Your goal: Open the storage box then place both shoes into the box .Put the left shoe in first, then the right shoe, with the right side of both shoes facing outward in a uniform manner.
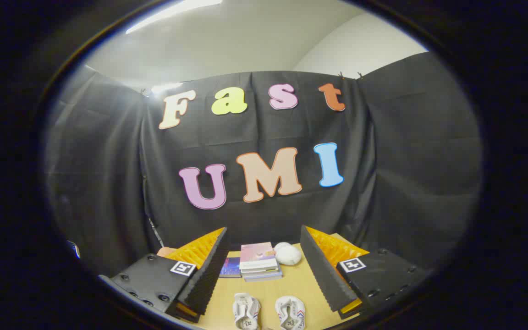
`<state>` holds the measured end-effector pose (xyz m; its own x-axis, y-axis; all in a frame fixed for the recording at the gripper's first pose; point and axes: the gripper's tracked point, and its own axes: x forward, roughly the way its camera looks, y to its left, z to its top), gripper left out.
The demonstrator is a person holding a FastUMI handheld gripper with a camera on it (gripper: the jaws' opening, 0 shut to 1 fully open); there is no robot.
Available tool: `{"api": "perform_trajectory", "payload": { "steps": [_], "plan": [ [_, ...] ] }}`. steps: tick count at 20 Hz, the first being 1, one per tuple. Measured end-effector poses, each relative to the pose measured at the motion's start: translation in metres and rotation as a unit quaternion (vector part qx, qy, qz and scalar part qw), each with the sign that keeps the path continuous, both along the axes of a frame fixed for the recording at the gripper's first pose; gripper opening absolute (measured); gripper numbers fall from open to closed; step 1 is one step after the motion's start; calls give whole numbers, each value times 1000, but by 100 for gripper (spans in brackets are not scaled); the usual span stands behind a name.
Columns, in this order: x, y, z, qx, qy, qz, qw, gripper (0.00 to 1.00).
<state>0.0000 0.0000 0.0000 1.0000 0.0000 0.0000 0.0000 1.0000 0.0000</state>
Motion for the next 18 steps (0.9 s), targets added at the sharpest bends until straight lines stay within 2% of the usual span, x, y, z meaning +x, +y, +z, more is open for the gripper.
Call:
{"api": "perform_trajectory", "payload": {
  "steps": [18],
  "plan": [
    [2,-8,15,0,-8,7,1000,97]
  ]
}}
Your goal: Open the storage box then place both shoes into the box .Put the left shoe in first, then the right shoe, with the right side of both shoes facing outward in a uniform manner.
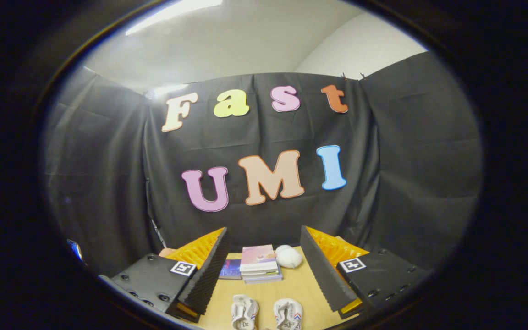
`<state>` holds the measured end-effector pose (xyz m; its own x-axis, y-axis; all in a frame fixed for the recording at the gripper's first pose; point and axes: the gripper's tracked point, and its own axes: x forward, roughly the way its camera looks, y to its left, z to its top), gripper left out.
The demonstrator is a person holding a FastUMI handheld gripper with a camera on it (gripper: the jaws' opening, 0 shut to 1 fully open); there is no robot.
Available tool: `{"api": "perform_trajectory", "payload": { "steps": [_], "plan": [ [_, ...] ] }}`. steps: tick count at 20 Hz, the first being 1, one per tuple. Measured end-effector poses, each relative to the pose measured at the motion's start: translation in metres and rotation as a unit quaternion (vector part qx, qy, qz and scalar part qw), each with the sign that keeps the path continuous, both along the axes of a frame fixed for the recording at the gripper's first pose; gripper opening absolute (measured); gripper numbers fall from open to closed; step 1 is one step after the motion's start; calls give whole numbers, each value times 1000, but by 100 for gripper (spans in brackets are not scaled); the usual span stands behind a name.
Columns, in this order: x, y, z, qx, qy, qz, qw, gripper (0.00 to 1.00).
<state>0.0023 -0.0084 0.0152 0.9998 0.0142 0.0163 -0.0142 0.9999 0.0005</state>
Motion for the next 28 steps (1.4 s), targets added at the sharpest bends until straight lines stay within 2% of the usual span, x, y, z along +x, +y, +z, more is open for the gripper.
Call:
{"api": "perform_trajectory", "payload": {
  "steps": [9,14,17,22,28],
  "plan": [
    [-2,-2,-4,15,9,-7,1000,97],
    [8,7,-40,49,36,-4,998,97],
    [-3,41,-76,95,67,10,993,97],
    [-20,82,-141,181,129,23,975,99],
    [-51,122,-216,291,203,19,935,99]
  ]
}}
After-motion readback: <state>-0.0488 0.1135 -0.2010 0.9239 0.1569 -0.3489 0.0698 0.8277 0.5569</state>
